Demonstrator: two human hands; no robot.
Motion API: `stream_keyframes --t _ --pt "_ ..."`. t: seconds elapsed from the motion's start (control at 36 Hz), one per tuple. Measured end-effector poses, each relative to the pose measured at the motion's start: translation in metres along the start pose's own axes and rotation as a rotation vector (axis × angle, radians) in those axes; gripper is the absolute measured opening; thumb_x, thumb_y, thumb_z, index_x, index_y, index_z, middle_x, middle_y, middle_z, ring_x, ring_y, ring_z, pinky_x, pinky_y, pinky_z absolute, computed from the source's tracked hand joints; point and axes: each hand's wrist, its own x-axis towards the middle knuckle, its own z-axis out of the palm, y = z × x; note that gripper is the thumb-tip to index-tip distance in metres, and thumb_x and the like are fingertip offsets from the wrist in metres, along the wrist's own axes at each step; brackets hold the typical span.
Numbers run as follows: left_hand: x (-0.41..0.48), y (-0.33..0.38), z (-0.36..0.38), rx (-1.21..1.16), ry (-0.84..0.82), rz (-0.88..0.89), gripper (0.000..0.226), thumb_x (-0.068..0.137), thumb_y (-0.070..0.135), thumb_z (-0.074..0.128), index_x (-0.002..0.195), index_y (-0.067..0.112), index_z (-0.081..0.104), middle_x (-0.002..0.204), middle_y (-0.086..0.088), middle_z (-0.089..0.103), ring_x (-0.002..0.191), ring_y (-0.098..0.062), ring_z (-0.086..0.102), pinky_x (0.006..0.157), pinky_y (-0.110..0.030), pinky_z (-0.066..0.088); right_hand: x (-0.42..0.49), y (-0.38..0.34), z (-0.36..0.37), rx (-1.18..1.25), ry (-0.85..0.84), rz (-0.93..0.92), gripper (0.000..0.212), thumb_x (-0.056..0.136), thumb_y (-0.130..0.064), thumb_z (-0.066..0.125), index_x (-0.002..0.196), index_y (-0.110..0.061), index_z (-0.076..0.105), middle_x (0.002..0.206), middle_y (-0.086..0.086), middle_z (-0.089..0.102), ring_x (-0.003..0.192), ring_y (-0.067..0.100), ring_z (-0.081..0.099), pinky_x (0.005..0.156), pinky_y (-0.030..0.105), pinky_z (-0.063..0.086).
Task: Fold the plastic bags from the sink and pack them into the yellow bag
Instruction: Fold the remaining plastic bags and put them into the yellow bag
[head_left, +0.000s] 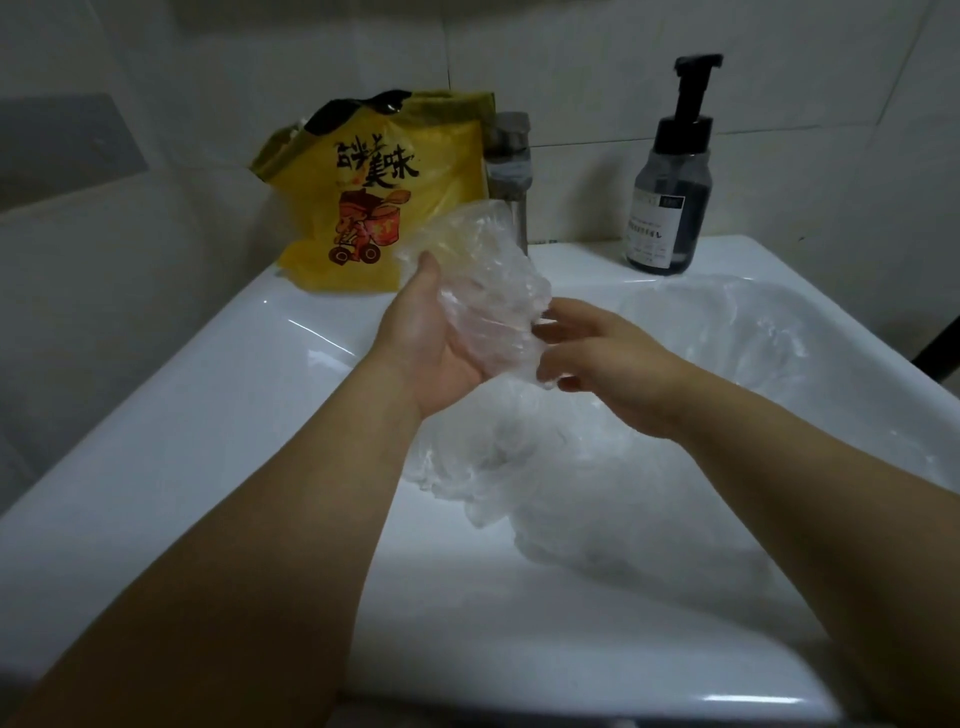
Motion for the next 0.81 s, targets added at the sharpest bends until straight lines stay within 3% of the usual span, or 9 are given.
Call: stream_keyframes --t 0.11,0.22,0.33,0.39,0.44,0.53,0.64,0.72,0.81 --pt "-0.002 -0.001 -0.001 0.114 -0.078 -0.046 0.087 0.088 0.078 0.014 0.136 0.014 0.05 0.119 -0.018 0.067 0.104 -0.035 0.067 0.084 -0.045 0.054 -0.001 0.006 0.002 -0.126 0.011 -0.008 0.046 0.084 -0.024 0.071 0.122 -0.037 0.049 0.105 -0.015 0.06 0.088 0.001 0.059 0.062 0.011 0.045" --pt "-0.008 -0.007 0.006 0.405 -0.118 -0.051 0.086 0.084 0.081 0.014 0.123 0.022 0.061 0.112 -0.005 0.072 0.095 -0.017 0.07 0.074 -0.032 0.053 -0.002 0.007 0.006 -0.089 0.038 -0.024 0.017 0.093 -0.034 0.059 0.107 -0.026 0.061 0.101 -0.007 0.069 0.091 0.007 0.065 0.085 0.025 0.053" --pt "-0.005 -0.01 0.006 0.547 -0.033 0.07 0.099 0.059 0.09 0.048 0.143 0.039 0.041 0.149 0.007 0.043 0.136 -0.019 0.04 0.112 -0.05 0.028 -0.001 0.0 0.002 0.159 0.092 0.047 0.017 0.095 -0.029 0.055 0.104 -0.017 0.064 0.105 0.005 0.071 0.099 0.024 0.067 0.095 0.042 0.051" --pt "-0.004 -0.008 0.004 0.509 0.06 0.146 0.117 0.049 0.08 0.065 0.151 0.04 0.022 0.157 0.006 0.026 0.142 -0.023 0.031 0.113 -0.056 0.027 0.0 -0.001 -0.001 0.241 0.056 0.056 0.02 0.095 -0.028 0.056 0.107 -0.014 0.063 0.108 0.009 0.07 0.103 0.027 0.067 0.094 0.04 0.052" --pt "0.001 -0.007 -0.001 0.414 0.063 0.168 0.124 0.054 0.065 0.079 0.153 0.031 0.012 0.149 0.001 0.041 0.132 -0.026 0.047 0.106 -0.054 0.04 -0.001 -0.002 -0.003 0.276 -0.008 0.058 0.023 0.094 -0.028 0.056 0.109 -0.012 0.063 0.11 0.011 0.07 0.104 0.028 0.066 0.095 0.038 0.051" --pt "0.003 -0.009 -0.003 0.396 0.009 0.198 0.076 0.075 0.039 0.08 0.139 0.017 0.045 0.114 0.002 0.07 0.099 -0.014 0.069 0.084 -0.031 0.056 -0.003 -0.004 -0.003 0.318 -0.078 0.064 0.037 0.088 -0.034 0.06 0.115 -0.009 0.064 0.107 0.009 0.071 0.094 0.023 0.067 0.095 0.036 0.048" --pt "0.001 -0.008 -0.002 0.434 0.111 0.251 0.014 0.086 0.03 0.071 0.095 0.021 0.066 0.06 0.012 0.061 0.053 -0.004 0.049 0.044 -0.015 0.032 -0.002 -0.01 -0.005 0.538 0.027 0.054 0.034 0.082 -0.034 0.063 0.109 -0.013 0.066 0.095 0.003 0.072 0.084 0.017 0.067 0.087 0.03 0.048" --pt "0.002 -0.004 -0.005 0.462 0.194 0.248 0.022 0.083 0.038 0.073 0.091 0.02 0.064 0.055 0.013 0.048 0.057 -0.003 0.033 0.053 -0.019 0.03 -0.001 -0.012 -0.011 0.697 0.127 0.055 0.05 0.074 -0.037 0.067 0.117 -0.012 0.064 0.113 0.007 0.07 0.106 0.025 0.066 0.1 0.038 0.047" --pt "0.001 -0.004 -0.003 0.368 0.134 0.253 0.035 0.079 0.039 0.073 0.108 0.023 0.061 0.103 0.019 0.064 0.104 0.0 0.055 0.086 -0.022 0.046 0.0 -0.011 -0.014 0.758 0.19 0.087 0.037 0.084 -0.04 0.064 0.114 -0.018 0.065 0.114 0.006 0.07 0.11 0.026 0.065 0.104 0.043 0.044"
